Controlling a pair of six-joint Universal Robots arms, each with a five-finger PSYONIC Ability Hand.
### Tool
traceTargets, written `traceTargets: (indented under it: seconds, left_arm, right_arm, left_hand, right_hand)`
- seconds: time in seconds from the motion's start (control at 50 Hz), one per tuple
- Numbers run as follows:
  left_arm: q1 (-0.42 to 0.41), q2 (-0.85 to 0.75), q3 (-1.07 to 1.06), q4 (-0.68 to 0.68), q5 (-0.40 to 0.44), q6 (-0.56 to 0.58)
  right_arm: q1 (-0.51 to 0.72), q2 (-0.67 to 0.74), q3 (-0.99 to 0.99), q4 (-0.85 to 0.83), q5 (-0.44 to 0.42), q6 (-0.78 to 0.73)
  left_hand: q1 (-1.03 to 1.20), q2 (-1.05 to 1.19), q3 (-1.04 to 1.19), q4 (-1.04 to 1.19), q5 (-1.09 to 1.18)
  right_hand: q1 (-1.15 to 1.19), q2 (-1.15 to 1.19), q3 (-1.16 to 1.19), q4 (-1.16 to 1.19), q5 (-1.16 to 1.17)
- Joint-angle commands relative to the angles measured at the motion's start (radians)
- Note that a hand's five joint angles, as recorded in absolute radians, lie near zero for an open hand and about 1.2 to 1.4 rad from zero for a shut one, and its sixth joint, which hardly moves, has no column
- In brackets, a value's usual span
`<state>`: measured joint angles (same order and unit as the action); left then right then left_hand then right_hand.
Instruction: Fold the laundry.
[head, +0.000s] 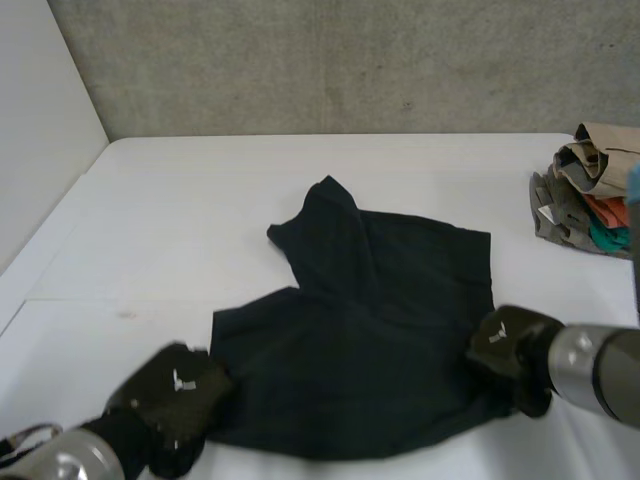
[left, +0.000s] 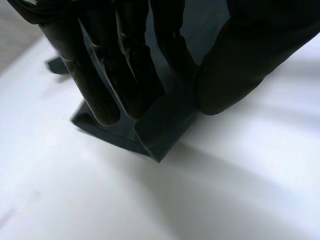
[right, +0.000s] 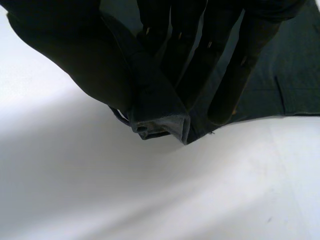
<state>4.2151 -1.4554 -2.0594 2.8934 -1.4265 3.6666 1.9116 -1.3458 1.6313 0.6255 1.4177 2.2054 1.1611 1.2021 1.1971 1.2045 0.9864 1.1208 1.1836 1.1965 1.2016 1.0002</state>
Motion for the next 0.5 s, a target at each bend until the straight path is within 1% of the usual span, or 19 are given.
traceTargets:
  seconds: [0.02,0.04,0.06,0.08,0.1,0.12,0.14,0.2,0.22,0.26,0.28,0.34,0.36,0.42,0.44,0.5]
  left_arm:
    - [-0.014,-0.016,0.042,0.064,0.034,0.021]
    - [-0.009,-0.019,0.048,0.102,0.034,0.02]
    - [0.0,-0.026,0.06,0.188,0.034,0.017]
    - [0.005,-0.034,0.067,0.234,0.034,0.013]
    - [0.009,-0.043,0.076,0.285,0.035,0.012]
    - [0.016,-0.057,0.084,0.335,0.035,0.01]
    - [0.029,-0.091,0.106,0.44,0.037,0.009]
    - [0.045,-0.154,0.148,0.578,0.038,-0.002]
    - [0.048,-0.21,0.181,0.655,0.041,-0.011]
    - [0.048,-0.279,0.224,0.716,0.052,-0.019]
    - [0.049,-0.357,0.282,0.748,0.063,-0.026]
    - [0.049,-0.488,0.393,0.732,0.069,-0.036]
    - [0.049,-0.57,0.474,0.703,0.07,-0.04]
    - [0.049,-0.695,0.603,0.641,0.074,-0.043]
    - [0.049,-0.773,0.69,0.6,0.075,-0.045]
    - [0.051,-0.887,0.809,0.538,0.078,-0.046]
  right_arm:
    - [-0.062,-0.059,0.12,-0.093,-0.016,-0.053]
    - [-0.062,-0.059,0.125,-0.124,-0.017,-0.046]
    - [-0.062,-0.059,0.131,-0.156,-0.02,-0.032]
    - [-0.062,-0.059,0.139,-0.191,-0.022,-0.018]
    - [-0.06,-0.059,0.156,-0.26,-0.023,0.02]
    - [-0.06,-0.059,0.165,-0.292,-0.023,0.043]
    - [-0.06,-0.059,0.177,-0.325,-0.025,0.065]
    - [-0.059,-0.059,0.225,-0.418,-0.028,0.134]
    - [-0.059,-0.059,0.238,-0.438,-0.028,0.148]
    - [-0.059,-0.059,0.272,-0.49,-0.032,0.177]
    - [-0.059,-0.059,0.281,-0.506,-0.037,0.183]
    - [-0.06,-0.058,0.309,-0.553,-0.054,0.191]
    - [-0.062,-0.058,0.314,-0.563,-0.057,0.191]
    - [-0.06,-0.056,0.326,-0.59,-0.065,0.195]
    - [-0.06,-0.055,0.326,-0.593,-0.065,0.198]
    - [-0.057,-0.05,0.329,-0.609,-0.066,0.215]
  left_hand:
    - [-0.076,-0.117,-0.112,-0.119,-0.076]
    - [-0.372,-0.413,-0.408,-0.415,-0.372]
    - [-0.828,-0.87,-0.864,-0.872,-0.828]
    - [-0.906,-0.947,-0.942,-0.949,-0.906]
    - [-0.912,-0.953,-0.948,-0.956,-0.912]
    - [-0.918,-0.959,-0.954,-0.962,-0.918]
    - [-0.927,-0.968,-0.963,-0.97,-0.927]
    - [-0.912,-0.953,-0.948,-0.956,-0.912]
    - [-0.912,-0.953,-0.948,-0.956,-0.912]
    - [-0.909,-0.95,-0.945,-0.953,-0.909]
    - [-0.906,-0.948,-0.943,-0.95,-0.906]
    - [-0.895,-0.936,-0.931,-0.938,-0.895]
    - [-0.848,-0.889,-0.884,-0.892,-0.848]
    - [-0.83,-0.871,-0.866,-0.874,-0.83]
    - [-0.821,-0.862,-0.857,-0.865,-0.821]
    - [-0.804,-0.845,-0.84,-0.847,-0.804]
  right_hand:
    - [0.275,0.213,0.2,0.195,0.222]
    - [0.275,0.213,0.2,0.195,0.222]
    - [0.275,0.213,0.2,0.195,0.222]
    - [0.275,0.213,0.2,0.195,0.222]
    - [0.275,0.213,0.2,0.195,0.222]
    - [0.275,0.213,0.2,0.195,0.222]
    - [0.275,0.213,0.2,0.195,0.222]
    - [0.275,0.213,0.2,0.195,0.222]
    - [0.275,0.213,0.2,0.195,0.222]
    - [0.275,0.213,0.2,0.195,0.222]
    - [0.275,0.213,0.2,0.195,0.222]
    - [0.275,0.213,0.2,0.195,0.222]
    - [0.275,0.213,0.2,0.195,0.222]
    - [0.275,0.213,0.2,0.195,0.222]
    - [0.275,0.213,0.2,0.195,0.222]
    - [0.275,0.213,0.2,0.195,0.222]
